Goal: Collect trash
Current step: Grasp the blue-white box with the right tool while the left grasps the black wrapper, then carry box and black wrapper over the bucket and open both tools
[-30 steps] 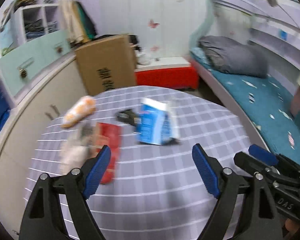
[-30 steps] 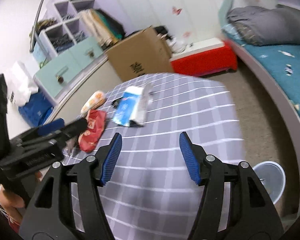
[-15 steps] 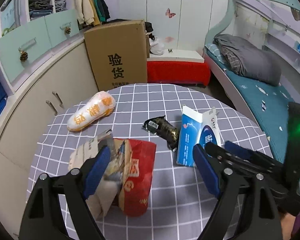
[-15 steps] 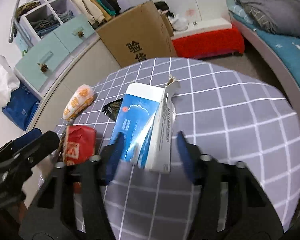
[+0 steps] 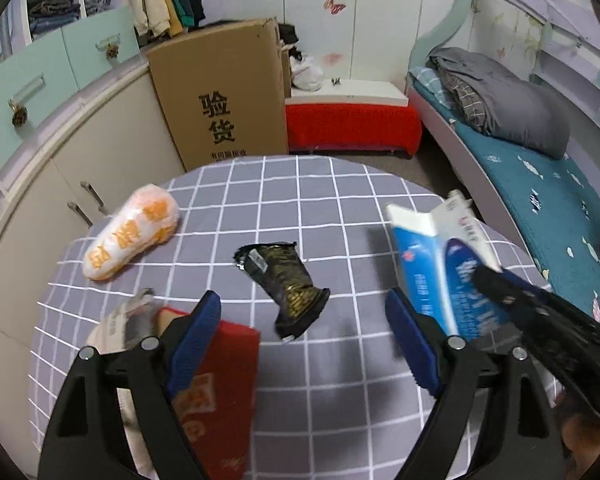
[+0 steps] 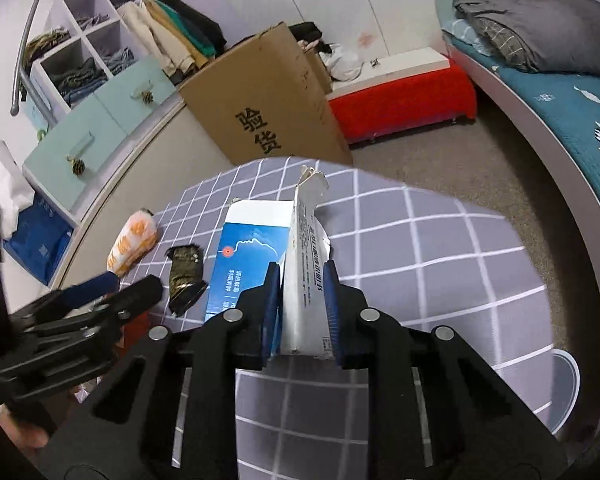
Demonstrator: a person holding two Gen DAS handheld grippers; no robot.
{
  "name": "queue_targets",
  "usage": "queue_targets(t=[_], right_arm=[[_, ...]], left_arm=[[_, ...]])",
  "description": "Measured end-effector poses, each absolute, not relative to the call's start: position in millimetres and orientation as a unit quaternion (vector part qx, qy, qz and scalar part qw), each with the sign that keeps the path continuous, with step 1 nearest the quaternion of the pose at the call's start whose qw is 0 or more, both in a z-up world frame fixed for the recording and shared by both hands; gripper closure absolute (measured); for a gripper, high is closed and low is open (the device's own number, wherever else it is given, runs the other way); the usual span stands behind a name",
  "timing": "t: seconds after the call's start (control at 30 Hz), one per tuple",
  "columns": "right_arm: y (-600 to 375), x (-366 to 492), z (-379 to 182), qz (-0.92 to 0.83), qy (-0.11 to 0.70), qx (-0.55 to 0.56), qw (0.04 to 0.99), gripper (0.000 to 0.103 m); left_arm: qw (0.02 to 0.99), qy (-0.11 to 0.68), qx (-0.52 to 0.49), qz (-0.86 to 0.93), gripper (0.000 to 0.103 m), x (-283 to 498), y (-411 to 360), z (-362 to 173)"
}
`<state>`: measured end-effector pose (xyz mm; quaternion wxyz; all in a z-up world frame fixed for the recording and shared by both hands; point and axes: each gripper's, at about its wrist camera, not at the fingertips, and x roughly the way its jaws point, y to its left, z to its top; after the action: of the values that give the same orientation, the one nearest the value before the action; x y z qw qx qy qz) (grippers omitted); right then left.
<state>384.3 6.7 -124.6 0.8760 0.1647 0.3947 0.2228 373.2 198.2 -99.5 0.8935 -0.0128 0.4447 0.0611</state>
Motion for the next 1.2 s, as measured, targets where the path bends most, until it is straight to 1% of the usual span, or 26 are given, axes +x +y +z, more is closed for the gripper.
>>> queue_targets(t=[0.27, 0.3, 0.33, 0.37, 0.4, 0.47, 0.53, 0.6, 0.63, 0.7, 0.8, 1.0, 1.2], right_arm=[[-3.6, 396.2, -127.9, 0.220, 0.385, 0.175, 0.879, 0.081], [-3.9, 397.3, -128.2, 0.221, 0.385, 0.176, 0.878, 0.081], [-4.4, 398.3, -129.0, 0.222, 0.385, 0.176, 0.878, 0.081], [-4.4, 399.1, -129.6, 0.224, 0.385, 0.176, 0.878, 0.081], [-3.8, 399.1, -130.1, 0.226, 0.386, 0.177, 0.877, 0.081], [-3.0, 399.6, -130.9, 0.231, 0.386, 0.177, 0.876, 0.081], [-1.3, 399.5, -131.6, 0.236, 0.386, 0.175, 0.875, 0.081], [0.5, 398.9, -132.5, 0.240, 0.387, 0.174, 0.873, 0.081], [1.8, 398.5, -132.5, 0.241, 0.388, 0.174, 0.873, 0.081], [2.8, 396.6, -132.1, 0.245, 0.387, 0.174, 0.872, 0.081], [-0.1, 392.2, -128.7, 0.250, 0.382, 0.178, 0.872, 0.081], [-19.1, 372.3, -114.2, 0.253, 0.367, 0.191, 0.874, 0.081], [-51.1, 344.7, -102.3, 0.247, 0.351, 0.209, 0.879, 0.081]], left_arm=[[0.883, 0.464, 0.006, 0.073, 0.021, 403.1, 182.6, -117.7], [0.880, 0.469, 0.011, 0.076, 0.023, 406.8, 181.3, -121.0], [0.877, 0.473, 0.014, 0.081, 0.027, 410.7, 181.5, -124.1], [0.872, 0.482, 0.015, 0.080, 0.036, 414.2, 182.1, -128.4], [0.869, 0.489, 0.011, 0.077, 0.041, 416.5, 182.9, -131.0], [0.866, 0.493, 0.005, 0.081, 0.043, 418.1, 186.7, -135.5], [0.864, 0.497, -0.006, 0.080, 0.047, 420.2, 191.4, -138.4], [0.863, 0.498, -0.001, 0.089, 0.067, 421.0, 193.8, -140.6], [0.864, 0.496, 0.001, 0.087, 0.067, 420.9, 194.3, -140.7], [0.867, 0.491, 0.002, 0.090, 0.076, 418.3, 194.8, -139.6], [0.872, 0.484, -0.018, 0.079, 0.082, 410.6, 196.5, -135.1], [0.888, 0.456, -0.019, 0.055, 0.084, 383.5, 179.8, -112.2], [0.907, 0.421, -0.007, 0.024, 0.085, 350.1, 143.3, -80.4]])
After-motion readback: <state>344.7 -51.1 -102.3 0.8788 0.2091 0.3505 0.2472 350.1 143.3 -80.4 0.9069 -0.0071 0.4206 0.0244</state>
